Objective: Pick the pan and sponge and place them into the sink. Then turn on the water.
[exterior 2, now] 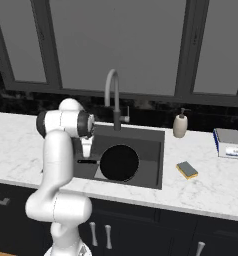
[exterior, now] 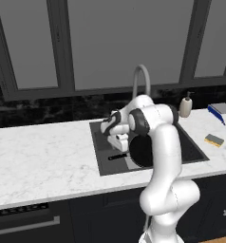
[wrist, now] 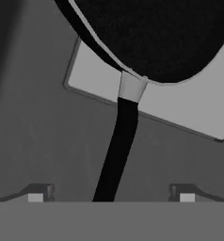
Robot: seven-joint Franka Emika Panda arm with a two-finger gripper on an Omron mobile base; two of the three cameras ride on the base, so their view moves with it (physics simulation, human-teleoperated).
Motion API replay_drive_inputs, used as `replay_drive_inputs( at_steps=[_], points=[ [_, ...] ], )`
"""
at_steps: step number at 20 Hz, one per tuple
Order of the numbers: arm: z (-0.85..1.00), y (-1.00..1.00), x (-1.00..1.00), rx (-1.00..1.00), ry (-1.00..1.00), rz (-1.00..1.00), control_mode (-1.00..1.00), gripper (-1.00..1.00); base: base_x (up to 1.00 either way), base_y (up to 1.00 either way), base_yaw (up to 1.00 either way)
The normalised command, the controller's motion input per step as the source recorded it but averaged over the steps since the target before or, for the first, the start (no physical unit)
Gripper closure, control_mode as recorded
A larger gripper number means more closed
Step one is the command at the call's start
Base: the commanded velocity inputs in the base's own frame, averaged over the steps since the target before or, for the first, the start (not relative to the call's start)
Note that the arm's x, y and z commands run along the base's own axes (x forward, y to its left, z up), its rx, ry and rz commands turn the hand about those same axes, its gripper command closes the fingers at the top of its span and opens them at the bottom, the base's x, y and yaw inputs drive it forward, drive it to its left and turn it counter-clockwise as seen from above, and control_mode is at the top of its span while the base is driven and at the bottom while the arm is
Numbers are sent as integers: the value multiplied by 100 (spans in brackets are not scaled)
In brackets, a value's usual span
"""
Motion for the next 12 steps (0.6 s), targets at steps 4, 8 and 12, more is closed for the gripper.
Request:
replay_drive_inputs(
  at_steps=[4,8,12],
  points=[
    [100,0,-27,-3,0,0,-100,-100,0,0,0],
    [100,0,-56,-9,0,7,-100,-100,0,0,0],
    [100,0,-71,-15,-3,12,-100,-100,0,0,0]
  ],
)
